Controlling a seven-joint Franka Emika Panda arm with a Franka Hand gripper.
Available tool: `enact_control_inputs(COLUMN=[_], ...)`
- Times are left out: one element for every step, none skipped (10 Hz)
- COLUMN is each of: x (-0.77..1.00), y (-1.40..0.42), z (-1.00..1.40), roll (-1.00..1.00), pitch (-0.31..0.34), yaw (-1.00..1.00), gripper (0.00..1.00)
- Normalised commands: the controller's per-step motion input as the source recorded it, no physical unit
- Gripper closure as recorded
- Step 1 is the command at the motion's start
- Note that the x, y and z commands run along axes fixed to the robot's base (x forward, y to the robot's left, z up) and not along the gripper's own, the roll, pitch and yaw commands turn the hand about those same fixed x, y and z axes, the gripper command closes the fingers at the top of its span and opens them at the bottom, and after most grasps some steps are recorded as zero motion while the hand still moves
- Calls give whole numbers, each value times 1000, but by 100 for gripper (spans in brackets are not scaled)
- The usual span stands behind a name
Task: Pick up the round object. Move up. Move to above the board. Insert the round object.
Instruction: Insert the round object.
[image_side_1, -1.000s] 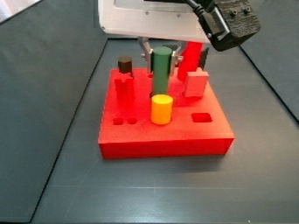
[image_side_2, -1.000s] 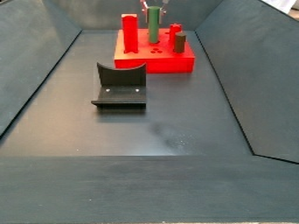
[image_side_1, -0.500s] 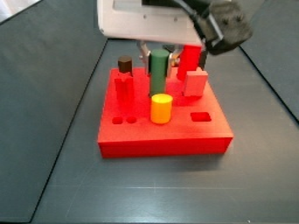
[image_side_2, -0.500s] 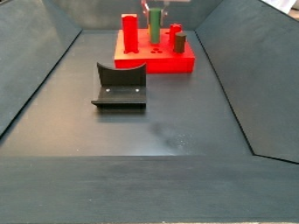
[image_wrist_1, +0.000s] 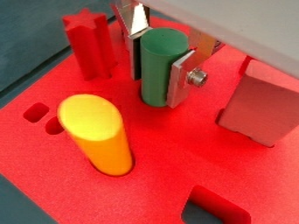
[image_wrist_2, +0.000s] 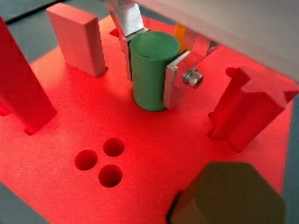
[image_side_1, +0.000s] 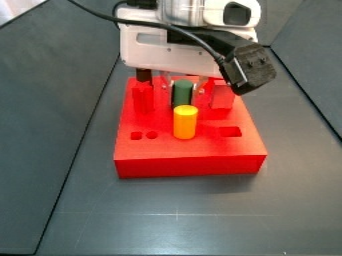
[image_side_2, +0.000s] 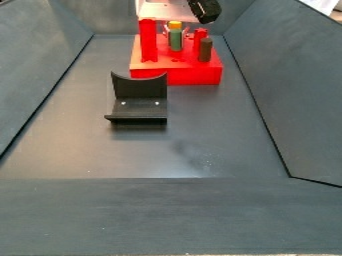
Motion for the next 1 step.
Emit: enact_control_inputs(x=[0], y=[0], z=[0], roll=[0], pitch=[-9], yaw=[0], gripper=[100])
